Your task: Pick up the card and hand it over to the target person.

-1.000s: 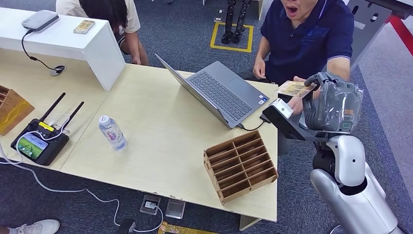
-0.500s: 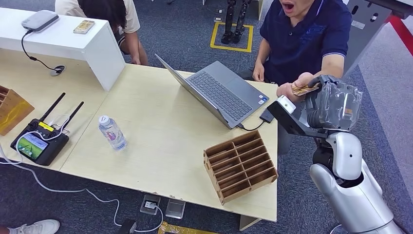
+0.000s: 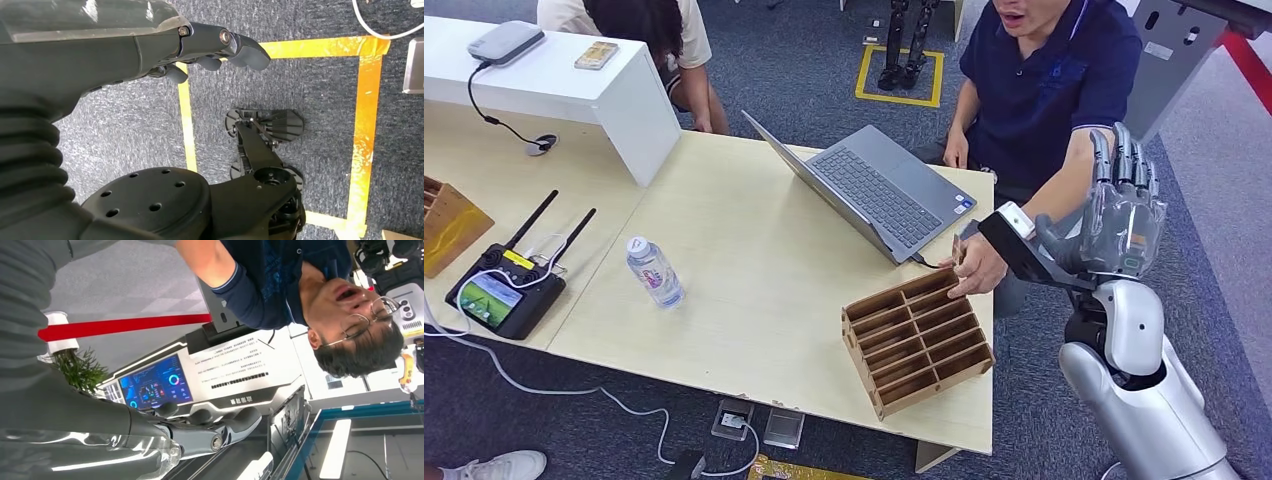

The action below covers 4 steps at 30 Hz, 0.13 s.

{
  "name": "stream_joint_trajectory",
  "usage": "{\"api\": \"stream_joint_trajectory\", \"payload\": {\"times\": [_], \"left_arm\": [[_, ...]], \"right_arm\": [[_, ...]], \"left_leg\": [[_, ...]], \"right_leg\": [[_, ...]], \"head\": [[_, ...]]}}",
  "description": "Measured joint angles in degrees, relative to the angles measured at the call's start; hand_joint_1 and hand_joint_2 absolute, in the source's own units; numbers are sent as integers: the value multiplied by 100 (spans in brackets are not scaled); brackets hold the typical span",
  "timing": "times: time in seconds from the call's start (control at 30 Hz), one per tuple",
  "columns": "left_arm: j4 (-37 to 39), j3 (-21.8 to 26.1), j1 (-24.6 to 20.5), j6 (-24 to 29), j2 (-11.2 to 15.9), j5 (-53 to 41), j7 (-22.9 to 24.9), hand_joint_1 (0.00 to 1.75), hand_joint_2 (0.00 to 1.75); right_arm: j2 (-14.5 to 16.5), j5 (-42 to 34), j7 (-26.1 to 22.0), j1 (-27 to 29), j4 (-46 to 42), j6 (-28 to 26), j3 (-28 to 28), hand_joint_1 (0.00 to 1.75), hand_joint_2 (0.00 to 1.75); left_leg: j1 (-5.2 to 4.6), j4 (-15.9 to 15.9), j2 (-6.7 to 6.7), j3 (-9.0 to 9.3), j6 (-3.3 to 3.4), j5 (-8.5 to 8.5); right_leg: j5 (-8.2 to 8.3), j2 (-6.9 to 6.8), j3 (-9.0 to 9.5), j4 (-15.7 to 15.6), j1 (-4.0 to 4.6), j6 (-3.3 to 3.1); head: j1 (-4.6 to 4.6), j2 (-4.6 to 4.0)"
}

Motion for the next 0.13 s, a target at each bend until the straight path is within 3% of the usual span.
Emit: {"api": "stream_joint_trajectory", "payload": {"times": [0.13], "left_arm": [[0, 0, 0, 0, 0, 0, 0, 0, 0]], "right_arm": [[0, 0, 0, 0, 0, 0, 0, 0, 175]], "left_leg": [[0, 2, -2, 0, 0, -1]], "right_leg": [[-2, -2, 0, 1, 0, 0]], "head": [[0, 0]]}}
